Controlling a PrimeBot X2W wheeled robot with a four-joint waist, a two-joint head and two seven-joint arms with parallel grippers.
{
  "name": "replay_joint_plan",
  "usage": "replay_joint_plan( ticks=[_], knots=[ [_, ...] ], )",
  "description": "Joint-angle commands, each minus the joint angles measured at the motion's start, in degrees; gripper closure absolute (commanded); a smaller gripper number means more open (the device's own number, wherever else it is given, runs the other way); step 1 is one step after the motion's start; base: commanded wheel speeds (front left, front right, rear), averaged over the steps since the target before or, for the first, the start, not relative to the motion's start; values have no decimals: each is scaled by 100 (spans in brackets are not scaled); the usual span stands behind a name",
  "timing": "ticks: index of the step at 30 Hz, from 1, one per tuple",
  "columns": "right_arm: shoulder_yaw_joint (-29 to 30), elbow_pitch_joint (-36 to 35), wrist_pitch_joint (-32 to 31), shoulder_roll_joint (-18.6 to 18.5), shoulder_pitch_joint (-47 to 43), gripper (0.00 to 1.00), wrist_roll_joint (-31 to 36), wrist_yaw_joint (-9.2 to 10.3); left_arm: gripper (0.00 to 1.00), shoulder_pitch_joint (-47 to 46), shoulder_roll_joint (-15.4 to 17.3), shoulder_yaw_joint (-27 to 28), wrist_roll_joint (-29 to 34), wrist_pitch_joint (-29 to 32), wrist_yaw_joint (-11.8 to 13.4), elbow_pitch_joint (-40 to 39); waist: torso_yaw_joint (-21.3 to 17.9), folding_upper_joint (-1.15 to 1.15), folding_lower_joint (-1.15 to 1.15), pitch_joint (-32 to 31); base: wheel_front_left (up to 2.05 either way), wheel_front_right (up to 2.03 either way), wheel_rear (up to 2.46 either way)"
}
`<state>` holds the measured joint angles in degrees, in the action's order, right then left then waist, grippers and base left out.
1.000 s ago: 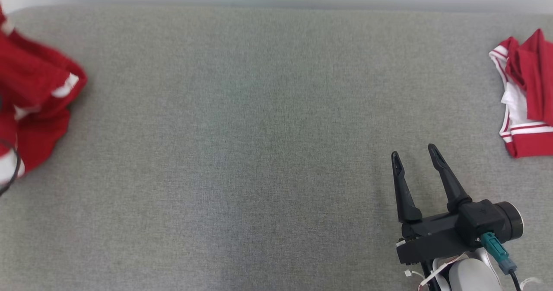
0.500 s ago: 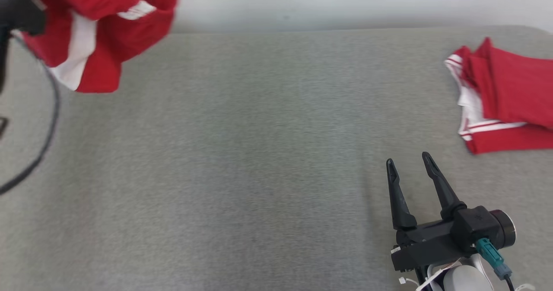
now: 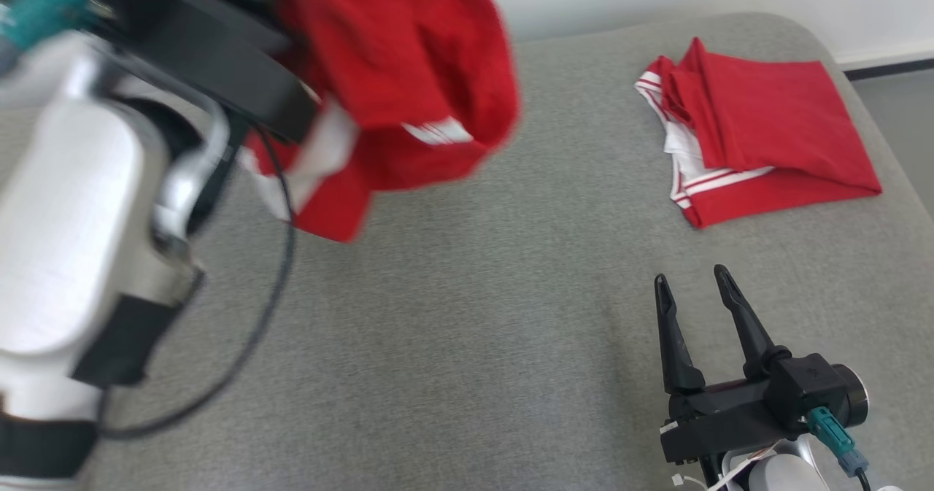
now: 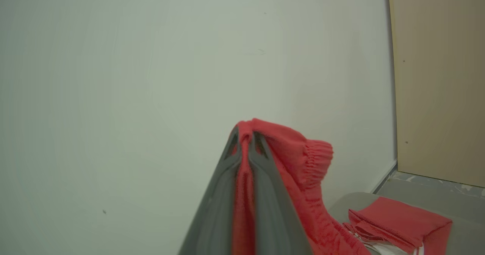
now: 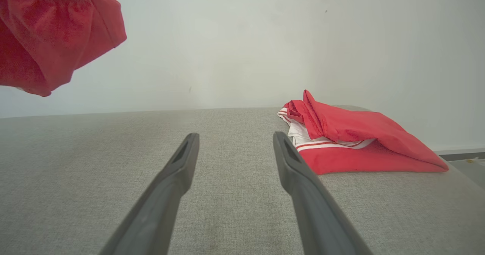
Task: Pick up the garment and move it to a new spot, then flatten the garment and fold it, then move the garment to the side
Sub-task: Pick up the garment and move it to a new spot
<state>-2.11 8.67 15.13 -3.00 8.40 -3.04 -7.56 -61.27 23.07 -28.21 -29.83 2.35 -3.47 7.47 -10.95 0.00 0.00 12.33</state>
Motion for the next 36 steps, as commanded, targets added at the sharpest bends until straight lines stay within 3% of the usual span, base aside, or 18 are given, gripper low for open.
replay_joint_plan(
  ticks=[1, 10, 18, 28, 29, 31, 36],
  knots=[
    [-17, 14, -2, 20, -28, 0, -54, 12, 100, 202, -104, -91, -34, 67, 49, -107, -173, 0, 0, 39, 0, 0, 0],
    [-58, 33, -3, 20, -23, 0, -169, 12, 100, 1265, -402, -468, -277, 32, 230, -55, -251, 0, 0, 135, 0, 0, 0],
    [-54, 79, -2, 20, 22, 0, -191, 12, 100, 2280, -382, -602, -455, -277, 285, 538, -191, 0, 0, 172, 0, 0, 0],
    [-74, 161, -3, 18, 26, 0, -173, 12, 100, 3131, -644, -733, -737, -751, 184, 1437, 0, 0, 0, 68, 0, 0, 0],
    [-56, 159, -3, 18, 20, 0, -147, 12, 82, 3118, -675, -745, -707, -834, 177, 1452, 32, 0, 0, 37, 0, 0, 0],
    [-34, 149, -2, 19, 12, 0, -107, 12, 0, 3073, -704, -744, -652, -986, 169, 1449, 83, 0, 0, -27, 0, 0, 0],
    [41, 100, -3, 19, -42, 0, -74, 12, 0, 2976, -650, -510, -620, -1426, 313, 1159, 209, 0, 0, -232, 0, 0, 0]
  ],
)
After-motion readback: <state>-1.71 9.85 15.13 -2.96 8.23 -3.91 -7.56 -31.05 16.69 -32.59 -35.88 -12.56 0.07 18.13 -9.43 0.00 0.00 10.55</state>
